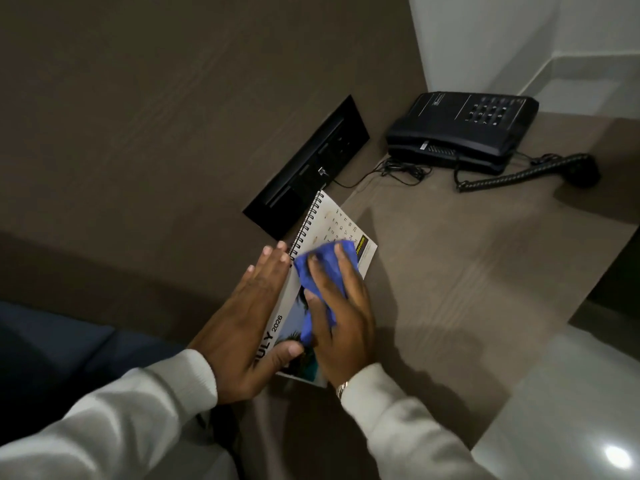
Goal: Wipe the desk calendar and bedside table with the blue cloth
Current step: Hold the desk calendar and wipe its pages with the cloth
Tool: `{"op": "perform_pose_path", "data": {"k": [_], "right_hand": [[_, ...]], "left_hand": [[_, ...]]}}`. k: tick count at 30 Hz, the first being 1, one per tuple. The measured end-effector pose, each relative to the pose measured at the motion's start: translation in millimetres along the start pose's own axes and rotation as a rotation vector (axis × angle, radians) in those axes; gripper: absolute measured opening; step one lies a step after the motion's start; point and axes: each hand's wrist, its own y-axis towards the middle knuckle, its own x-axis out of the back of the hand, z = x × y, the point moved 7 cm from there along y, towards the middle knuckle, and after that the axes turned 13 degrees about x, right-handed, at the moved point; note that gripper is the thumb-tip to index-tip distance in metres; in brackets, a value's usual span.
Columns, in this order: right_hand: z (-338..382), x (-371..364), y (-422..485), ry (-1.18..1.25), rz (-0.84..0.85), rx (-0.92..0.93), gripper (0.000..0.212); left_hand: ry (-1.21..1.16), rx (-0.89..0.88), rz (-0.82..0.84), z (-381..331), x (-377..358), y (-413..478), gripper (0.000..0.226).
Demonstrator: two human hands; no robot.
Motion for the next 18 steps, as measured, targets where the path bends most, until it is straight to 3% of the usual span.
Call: {"op": "perform_pose_path", "data": {"k": [4,8,15,18], "right_hand": [[-17,9,23,-0.01,-0.035,-0.059,0.047],[-21,9,-10,-0.009,0.046,-0.139,0.048],[-2,6,50,-0.005,-0.022,0.046,0.046],[-23,12,52,0.003,-0.018,-0.08,0.047]], "left_hand": [[0.089,-0.003,0.008,-2,3,1,0.093],[0.122,0.024,0.039,-4,4,3,0.095],[0.148,0.002,0.048,-1,1,2,0.094],[0.128,0.021,0.051,1,2,3,0.095]]}}
